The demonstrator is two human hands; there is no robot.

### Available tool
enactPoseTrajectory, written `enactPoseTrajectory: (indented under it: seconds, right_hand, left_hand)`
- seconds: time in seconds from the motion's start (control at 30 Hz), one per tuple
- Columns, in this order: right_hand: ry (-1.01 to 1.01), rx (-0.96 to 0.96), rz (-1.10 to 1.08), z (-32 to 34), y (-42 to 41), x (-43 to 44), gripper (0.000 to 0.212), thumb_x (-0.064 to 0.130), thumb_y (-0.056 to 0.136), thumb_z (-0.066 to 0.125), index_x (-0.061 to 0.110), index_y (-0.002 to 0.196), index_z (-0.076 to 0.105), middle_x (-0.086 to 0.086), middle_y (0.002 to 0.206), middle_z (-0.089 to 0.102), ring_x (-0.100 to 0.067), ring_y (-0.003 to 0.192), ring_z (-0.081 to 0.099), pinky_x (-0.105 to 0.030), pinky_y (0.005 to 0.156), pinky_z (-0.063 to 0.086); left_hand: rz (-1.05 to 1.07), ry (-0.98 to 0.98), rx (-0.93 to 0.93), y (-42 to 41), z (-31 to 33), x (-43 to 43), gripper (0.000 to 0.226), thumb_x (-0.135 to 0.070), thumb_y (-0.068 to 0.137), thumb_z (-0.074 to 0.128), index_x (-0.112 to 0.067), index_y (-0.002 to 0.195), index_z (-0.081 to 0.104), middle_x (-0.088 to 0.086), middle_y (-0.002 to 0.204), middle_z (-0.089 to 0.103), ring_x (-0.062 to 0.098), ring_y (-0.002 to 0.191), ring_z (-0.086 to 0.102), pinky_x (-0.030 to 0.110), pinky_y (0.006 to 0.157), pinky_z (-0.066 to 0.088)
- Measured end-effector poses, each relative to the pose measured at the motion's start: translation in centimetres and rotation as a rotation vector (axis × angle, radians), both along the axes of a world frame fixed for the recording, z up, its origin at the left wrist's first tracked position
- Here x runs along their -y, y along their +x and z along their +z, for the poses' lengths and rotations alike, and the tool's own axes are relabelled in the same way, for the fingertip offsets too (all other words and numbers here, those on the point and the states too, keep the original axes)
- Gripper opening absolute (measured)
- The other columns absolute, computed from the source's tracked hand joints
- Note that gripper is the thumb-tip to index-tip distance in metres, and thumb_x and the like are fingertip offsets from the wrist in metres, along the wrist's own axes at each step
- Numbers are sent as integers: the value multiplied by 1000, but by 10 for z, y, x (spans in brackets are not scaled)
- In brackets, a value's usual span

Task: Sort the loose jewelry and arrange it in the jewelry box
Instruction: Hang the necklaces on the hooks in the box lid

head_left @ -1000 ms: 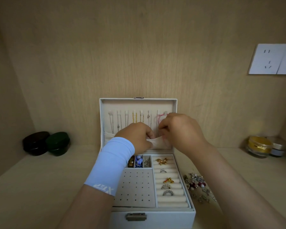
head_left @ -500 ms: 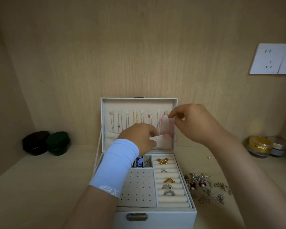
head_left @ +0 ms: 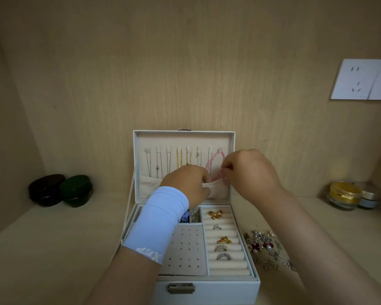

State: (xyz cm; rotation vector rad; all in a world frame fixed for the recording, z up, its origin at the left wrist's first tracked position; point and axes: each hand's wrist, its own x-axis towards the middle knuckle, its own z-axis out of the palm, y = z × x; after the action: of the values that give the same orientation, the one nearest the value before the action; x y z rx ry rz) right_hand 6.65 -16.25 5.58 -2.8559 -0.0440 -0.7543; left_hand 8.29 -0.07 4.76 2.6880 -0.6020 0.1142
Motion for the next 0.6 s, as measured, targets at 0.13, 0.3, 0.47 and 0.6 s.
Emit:
enactPoseTrajectory:
  seconds: [0.13,0.3,0.47,0.6]
  right_hand:
    - [-106,-27,87,-11,6,-5,18,20,90,65,31,98,77,1,95,71,-23,86,66,-33,70,55]
    - [-193,-148,155,-8,7,-3,34,14,91,54,30,114,72,1,110,68,-23,99,62,-31,73,49]
    - [146,-200,347,-2,2,4,36,2,89,57,18,119,65,1,106,71,-7,92,67,-10,69,49]
    - [228,54,238,15,-3,19,26,5,93,55,18,106,74,3,98,73,5,67,60,-5,64,42]
  left_hand:
    - [-9,-38,-39,0,2,-3,22,-31,89,63,-32,111,68,-8,111,67,15,101,63,36,91,53]
    - [0,-61,-62,2,5,-6,20,-32,88,64,-32,107,70,-8,101,67,16,90,66,36,87,55]
    - [2,-53,-63,0,3,-3,28,-33,89,65,-30,116,66,-7,118,64,15,108,60,36,97,50]
    - [-7,-40,-55,1,1,-2,34,-34,91,63,-29,124,62,-7,128,59,14,113,56,35,100,47]
